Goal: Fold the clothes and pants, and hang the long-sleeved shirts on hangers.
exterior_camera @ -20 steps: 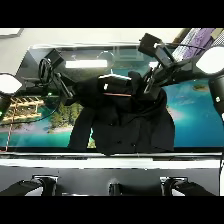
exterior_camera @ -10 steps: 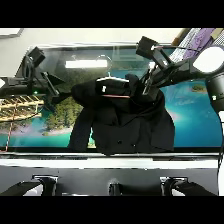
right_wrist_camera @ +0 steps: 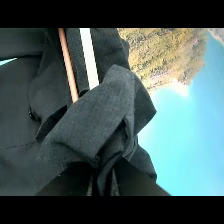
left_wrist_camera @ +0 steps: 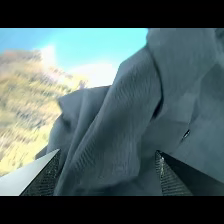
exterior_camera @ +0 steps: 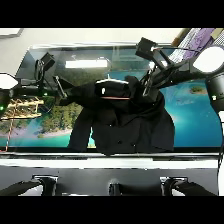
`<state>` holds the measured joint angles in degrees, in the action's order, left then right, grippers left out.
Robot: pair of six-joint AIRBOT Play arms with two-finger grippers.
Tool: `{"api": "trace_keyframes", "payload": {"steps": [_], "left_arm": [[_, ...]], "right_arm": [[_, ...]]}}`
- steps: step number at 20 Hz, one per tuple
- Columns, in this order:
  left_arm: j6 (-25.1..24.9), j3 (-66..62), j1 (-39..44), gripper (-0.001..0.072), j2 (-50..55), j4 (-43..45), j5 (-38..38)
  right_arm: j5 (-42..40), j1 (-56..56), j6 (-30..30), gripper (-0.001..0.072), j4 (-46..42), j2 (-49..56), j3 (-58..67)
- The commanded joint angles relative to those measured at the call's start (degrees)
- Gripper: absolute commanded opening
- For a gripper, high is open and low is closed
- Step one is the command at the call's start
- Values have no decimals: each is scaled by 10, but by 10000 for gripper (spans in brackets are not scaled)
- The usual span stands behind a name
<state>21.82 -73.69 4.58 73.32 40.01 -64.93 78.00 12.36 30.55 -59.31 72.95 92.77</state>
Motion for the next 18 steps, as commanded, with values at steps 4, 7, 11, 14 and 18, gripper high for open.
{"api": "trace_keyframes", "payload": {"steps": [4, 7, 11, 14, 18], "left_arm": [[-16, 1, 12, 308, 23, -40, 4], [-15, 1, 7, 32, 22, -40, 4], [-16, 1, 6, 30, 19, -40, 4], [-28, 1, 8, 28, 7, -40, 4], [-54, 1, 10, 28, -17, -40, 4]], "right_arm": [[4, 0, 1, 41, 0, 0, 0], [15, 0, 1, 42, -7, 0, 0], [13, 0, 1, 133, -18, 0, 0], [-10, -7, 34, 334, -28, -6, 1], [-54, -80, 38, 553, -39, -48, 7]]}}
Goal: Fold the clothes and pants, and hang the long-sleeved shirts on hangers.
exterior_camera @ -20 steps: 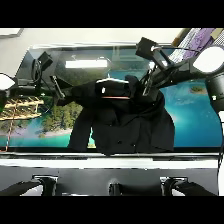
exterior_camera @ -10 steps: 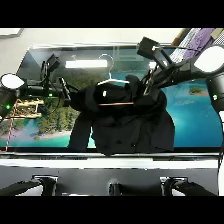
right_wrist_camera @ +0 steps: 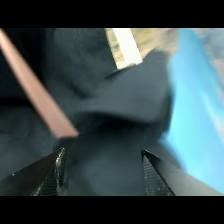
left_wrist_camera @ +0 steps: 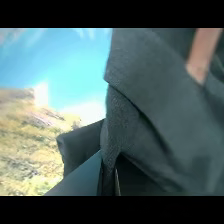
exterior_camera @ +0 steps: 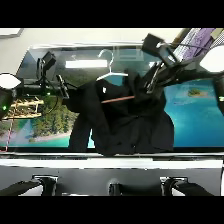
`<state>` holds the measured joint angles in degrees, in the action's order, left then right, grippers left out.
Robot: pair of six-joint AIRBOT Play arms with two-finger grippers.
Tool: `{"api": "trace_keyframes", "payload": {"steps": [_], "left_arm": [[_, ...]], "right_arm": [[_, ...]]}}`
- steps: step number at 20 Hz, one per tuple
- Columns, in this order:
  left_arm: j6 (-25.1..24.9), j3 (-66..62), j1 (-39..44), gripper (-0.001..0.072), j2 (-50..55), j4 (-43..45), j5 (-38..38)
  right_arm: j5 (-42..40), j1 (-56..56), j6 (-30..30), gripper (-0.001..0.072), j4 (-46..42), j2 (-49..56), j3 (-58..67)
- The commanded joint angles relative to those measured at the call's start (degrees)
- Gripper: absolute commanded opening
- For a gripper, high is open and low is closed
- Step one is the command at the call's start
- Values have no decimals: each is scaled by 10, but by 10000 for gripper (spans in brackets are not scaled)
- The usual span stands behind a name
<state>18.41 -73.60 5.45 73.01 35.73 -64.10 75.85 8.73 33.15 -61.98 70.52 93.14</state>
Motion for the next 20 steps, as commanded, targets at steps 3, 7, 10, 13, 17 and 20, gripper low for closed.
{"api": "trace_keyframes", "payload": {"steps": [3, 7, 10, 13, 17, 20], "left_arm": [[-20, 0, 1, 28, -26, 2, -5], [-42, 0, 4, 28, -30, -5, -10], [-51, 0, 11, 28, -30, -17, -9], [-52, 0, 16, 28, -30, -17, -9], [-52, 0, 16, 29, -28, -17, -9], [-52, 0, 16, 29, -27, -17, -9]], "right_arm": [[-10, -144, 11, 552, 1, -32, 3], [-5, -234, -25, 617, 14, 5, 3], [-4, -231, -93, 618, 52, 61, 3], [-18, -202, -195, 616, 85, 128, 3], [-42, -158, -210, 601, 105, 190, 3], [-73, -131, -220, 601, 115, 219, 3]]}}
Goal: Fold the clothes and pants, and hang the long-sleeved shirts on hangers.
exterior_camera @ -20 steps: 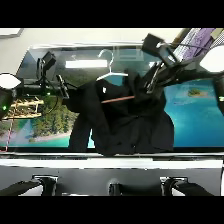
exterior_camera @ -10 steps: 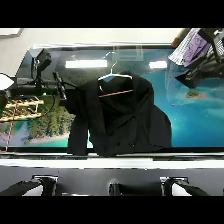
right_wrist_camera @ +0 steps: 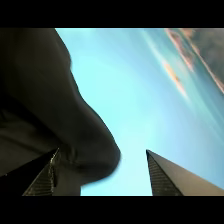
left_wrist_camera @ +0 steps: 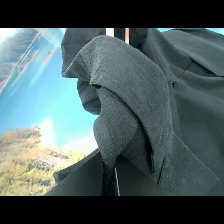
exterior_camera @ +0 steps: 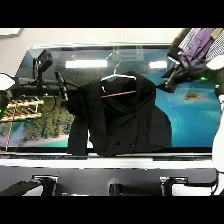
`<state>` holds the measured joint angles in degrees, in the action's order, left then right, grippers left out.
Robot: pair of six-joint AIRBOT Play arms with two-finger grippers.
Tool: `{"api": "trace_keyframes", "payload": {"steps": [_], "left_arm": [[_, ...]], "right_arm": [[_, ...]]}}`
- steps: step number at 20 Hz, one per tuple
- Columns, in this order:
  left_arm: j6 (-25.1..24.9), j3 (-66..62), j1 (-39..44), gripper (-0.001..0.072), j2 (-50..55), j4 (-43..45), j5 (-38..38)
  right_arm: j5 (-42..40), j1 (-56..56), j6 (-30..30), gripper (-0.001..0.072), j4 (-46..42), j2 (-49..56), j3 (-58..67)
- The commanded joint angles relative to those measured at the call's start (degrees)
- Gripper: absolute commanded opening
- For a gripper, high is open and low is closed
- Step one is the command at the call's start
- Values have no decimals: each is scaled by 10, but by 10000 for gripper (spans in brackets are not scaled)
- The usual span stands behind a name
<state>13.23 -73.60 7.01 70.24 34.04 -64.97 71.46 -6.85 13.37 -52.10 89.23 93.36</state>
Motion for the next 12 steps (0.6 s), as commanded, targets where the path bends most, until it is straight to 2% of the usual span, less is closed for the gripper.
{"api": "trace_keyframes", "payload": {"steps": [1, 6, 8, 10, 12], "left_arm": [[0, 0, 0, 29, 1, 0, 0], [0, 0, 0, 29, 3, 0, 0], [0, 1, 0, 30, 3, 0, -1], [0, 1, 0, 30, 3, 0, -2], [1, 1, 0, 32, 3, 0, -2]], "right_arm": [[-43, 30, -23, 601, 22, 37, 1], [-49, 49, -22, 586, 47, 46, 1], [-30, 53, -22, 381, 65, 46, 1], [16, 52, -22, 38, 63, 41, 1], [52, 51, -22, 42, 44, 25, 1]]}}
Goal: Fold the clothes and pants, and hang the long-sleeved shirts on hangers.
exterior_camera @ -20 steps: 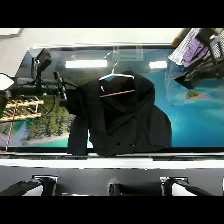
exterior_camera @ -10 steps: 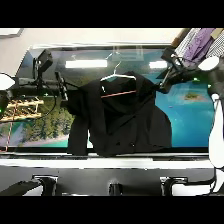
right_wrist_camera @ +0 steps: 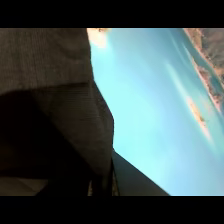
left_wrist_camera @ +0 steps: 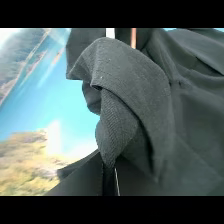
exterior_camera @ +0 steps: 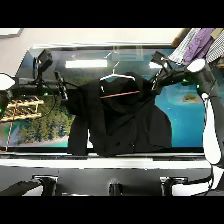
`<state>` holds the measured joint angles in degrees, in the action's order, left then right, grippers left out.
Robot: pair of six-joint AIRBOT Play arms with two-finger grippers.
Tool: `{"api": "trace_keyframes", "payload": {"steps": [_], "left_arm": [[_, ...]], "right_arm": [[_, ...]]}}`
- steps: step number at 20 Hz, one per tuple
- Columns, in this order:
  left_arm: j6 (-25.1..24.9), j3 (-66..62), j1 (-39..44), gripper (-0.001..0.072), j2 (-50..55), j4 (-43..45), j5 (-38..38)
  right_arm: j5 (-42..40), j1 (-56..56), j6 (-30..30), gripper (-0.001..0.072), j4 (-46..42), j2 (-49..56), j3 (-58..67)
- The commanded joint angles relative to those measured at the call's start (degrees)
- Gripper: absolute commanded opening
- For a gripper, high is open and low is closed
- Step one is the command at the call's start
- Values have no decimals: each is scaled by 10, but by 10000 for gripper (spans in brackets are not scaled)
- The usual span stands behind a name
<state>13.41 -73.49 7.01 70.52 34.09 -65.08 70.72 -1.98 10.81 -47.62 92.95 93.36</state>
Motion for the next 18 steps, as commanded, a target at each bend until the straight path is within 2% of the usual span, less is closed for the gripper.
{"api": "trace_keyframes", "payload": {"steps": [1, 2, 4, 6, 7, 8, 9, 12, 14, 16, 18], "left_arm": [[1, 0, 0, 37, 0, -1, 0], [1, 0, 0, 58, 0, -1, 0], [1, 0, -2, 166, 0, -1, 6], [23, 0, -2, 354, 0, -1, 35], [59, 0, -1, 491, 0, -1, 63], [103, 0, -1, 589, 0, -1, 98], [143, 0, -1, 611, 0, -1, 136], [253, -2, -1, 611, -2, -1, 254], [313, -8, -1, 611, -8, -1, 305], [322, -14, -1, 610, -18, -1, 311], [323, -14, 0, 610, -32, -1, 311]], "right_arm": [[61, 2, 3, 41, -25, -26, 1], [60, 2, 3, 41, -50, -42, 1], [63, -3, 14, 40, -70, -72, 1], [73, -16, 50, 39, -71, -104, 1], [74, -22, 70, 38, -73, -119, 1], [74, -29, 91, 38, -73, -136, 1], [75, -36, 113, 38, -74, -152, 1], [76, -39, 166, 38, -113, -202, 1], [68, -39, 190, 38, -135, -239, 1], [61, -39, 213, 38, -155, -275, 1], [42, -39, 269, 38, -177, -307, 1]]}}
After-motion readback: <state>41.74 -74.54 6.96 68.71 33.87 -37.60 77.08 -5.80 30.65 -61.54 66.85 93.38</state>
